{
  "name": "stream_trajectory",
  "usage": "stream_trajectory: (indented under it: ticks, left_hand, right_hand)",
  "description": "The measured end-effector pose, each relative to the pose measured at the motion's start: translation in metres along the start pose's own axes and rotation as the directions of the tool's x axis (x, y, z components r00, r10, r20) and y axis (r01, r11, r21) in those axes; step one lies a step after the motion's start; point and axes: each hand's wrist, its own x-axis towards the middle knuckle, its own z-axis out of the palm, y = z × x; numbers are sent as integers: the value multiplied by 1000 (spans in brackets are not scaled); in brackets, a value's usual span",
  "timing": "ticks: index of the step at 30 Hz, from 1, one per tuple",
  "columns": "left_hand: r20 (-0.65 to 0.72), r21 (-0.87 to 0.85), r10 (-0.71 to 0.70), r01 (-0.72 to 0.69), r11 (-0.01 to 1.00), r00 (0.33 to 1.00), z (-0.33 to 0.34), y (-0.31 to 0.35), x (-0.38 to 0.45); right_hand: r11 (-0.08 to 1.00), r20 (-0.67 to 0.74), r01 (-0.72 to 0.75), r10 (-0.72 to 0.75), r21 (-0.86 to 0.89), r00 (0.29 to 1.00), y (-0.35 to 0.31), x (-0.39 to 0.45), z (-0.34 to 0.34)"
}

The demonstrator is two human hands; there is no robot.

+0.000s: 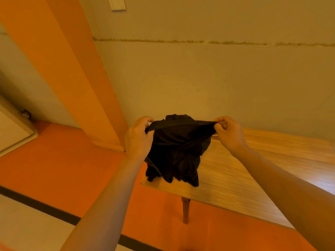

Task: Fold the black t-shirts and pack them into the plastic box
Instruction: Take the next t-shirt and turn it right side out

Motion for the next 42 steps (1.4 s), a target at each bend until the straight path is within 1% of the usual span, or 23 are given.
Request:
stream_trajectory:
  ticks: [1,3,5,7,9,12,14,15,16,17,18,20,23,25,26,28,30,31,33,35,38,39,42]
  left_hand:
    - [-4,34,-29,29,999,1000,0,-3,0]
    - [-9,119,-36,36,992,999,0,-12,-2]
    - [9,206,-46,44,978,999,1,-28,-6]
    - [59,283,-141,119,952,988,0,-48,-10]
    - [132,356,-302,239,903,944,-2,-70,-17]
    - [180,443,-531,413,795,828,-10,-99,-30]
    - [187,431,-632,516,740,752,-13,-110,-36]
    - [200,373,-674,581,724,711,-13,-112,-37]
    - [229,269,-702,649,712,675,-13,-111,-37]
    - [263,131,-707,702,700,656,-13,-106,-36]
    - [290,0,-695,726,688,659,-13,-97,-34]
    - [320,-185,-643,712,677,695,-15,-72,-26]
    - [365,-314,-532,639,703,764,-15,-30,-11]
    - [396,-313,-431,561,767,811,-15,-8,-5]
    - [418,-295,-382,521,801,824,-15,1,-3]
    - [461,-274,-293,448,851,838,-12,16,-2]
    - [478,-259,-230,386,885,848,-7,27,-1]
    - [485,-262,-214,374,890,848,-5,32,-2]
    - [487,-284,-208,379,881,848,-1,42,-5]
    - [447,-279,-208,357,891,870,1,50,-9]
    - [385,-250,-186,296,922,904,3,53,-14]
    - [373,-241,-186,288,927,909,3,52,-15]
    - [361,-222,-180,272,936,915,3,51,-16]
  right_hand:
    - [998,3,-4,4,66,1000,-4,0,1]
    - [995,1,44,-44,89,999,-10,1,1]
    - [991,8,136,-136,18,991,-13,3,-4]
    - [978,15,203,-203,-37,979,-16,4,-13]
    - [974,-25,223,-223,-27,974,-21,5,-23]
    - [978,-102,206,-209,-44,973,-21,10,-37]
    - [979,-110,176,-188,-106,976,-18,12,-42]
    - [981,-111,156,-168,-115,979,-17,13,-42]
    - [986,-109,136,-146,-96,983,-16,13,-41]
    - [991,-100,118,-123,-60,987,-15,13,-40]
    - [994,-85,107,-109,-25,990,-15,11,-37]
    - [994,-50,107,-105,22,993,-14,8,-30]
    - [992,16,68,-70,111,997,-16,3,-17]
    - [987,106,24,-41,160,993,-21,-3,-9]
    - [985,177,9,-40,175,983,-24,-7,-5]
    - [979,348,-14,-58,202,936,-30,-17,3]
    - [988,472,0,-75,158,879,-34,-27,12]
    - [994,493,52,-93,97,865,-35,-31,18]
    - [986,454,169,-147,-8,879,-36,-37,30]
    - [973,386,231,-206,-19,899,-34,-42,38]
    - [913,371,402,-353,-63,859,-28,-45,44]
    - [902,384,427,-371,-67,845,-26,-46,43]
    - [911,462,409,-338,-60,820,-21,-46,41]
